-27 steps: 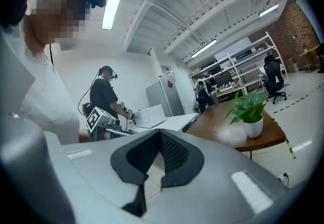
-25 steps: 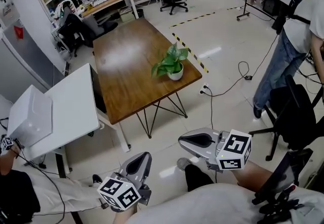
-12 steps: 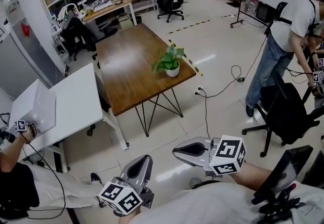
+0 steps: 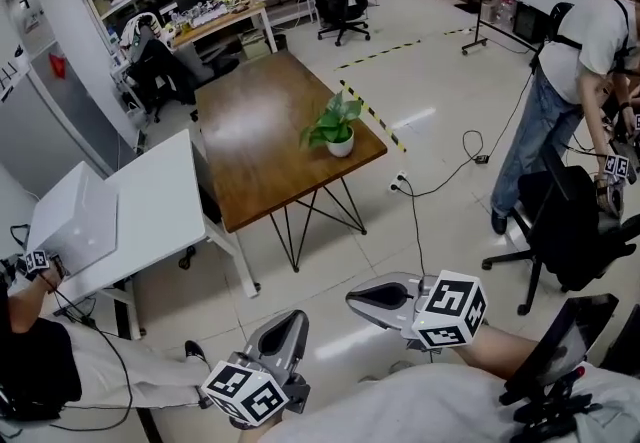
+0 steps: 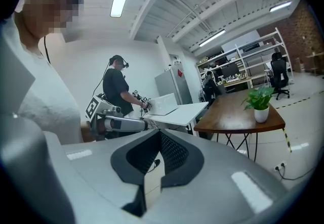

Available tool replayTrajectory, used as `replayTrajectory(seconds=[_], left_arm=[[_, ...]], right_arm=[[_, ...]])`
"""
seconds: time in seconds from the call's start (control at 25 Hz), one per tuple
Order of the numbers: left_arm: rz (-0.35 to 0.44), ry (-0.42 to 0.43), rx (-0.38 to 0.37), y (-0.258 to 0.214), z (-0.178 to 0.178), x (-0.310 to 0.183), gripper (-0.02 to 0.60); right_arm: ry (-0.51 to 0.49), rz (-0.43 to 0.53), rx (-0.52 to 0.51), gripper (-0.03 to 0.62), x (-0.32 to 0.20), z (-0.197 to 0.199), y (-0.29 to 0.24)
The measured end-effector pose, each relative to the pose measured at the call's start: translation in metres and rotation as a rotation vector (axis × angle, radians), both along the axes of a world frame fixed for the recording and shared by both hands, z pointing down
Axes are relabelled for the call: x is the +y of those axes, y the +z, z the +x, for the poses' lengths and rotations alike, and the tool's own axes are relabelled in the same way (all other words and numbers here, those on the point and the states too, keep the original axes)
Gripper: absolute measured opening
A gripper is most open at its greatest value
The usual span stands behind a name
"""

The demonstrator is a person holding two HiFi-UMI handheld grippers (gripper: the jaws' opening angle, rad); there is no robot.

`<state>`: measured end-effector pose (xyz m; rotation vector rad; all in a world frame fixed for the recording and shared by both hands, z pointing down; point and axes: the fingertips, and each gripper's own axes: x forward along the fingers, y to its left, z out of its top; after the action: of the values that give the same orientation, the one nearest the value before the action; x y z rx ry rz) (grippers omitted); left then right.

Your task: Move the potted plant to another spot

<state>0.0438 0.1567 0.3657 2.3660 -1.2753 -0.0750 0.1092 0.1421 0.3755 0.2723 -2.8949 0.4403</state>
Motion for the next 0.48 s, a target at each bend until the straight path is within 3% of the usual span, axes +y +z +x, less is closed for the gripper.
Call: replayTrajectory(seconds=[0.48], left_arm=[[-0.006, 0.033, -0.025, 0.001, 0.047, -0.017, -0.005]], right_arm=[[0.033, -0.013, -0.004, 0.003, -0.023, 0.049, 0.003]])
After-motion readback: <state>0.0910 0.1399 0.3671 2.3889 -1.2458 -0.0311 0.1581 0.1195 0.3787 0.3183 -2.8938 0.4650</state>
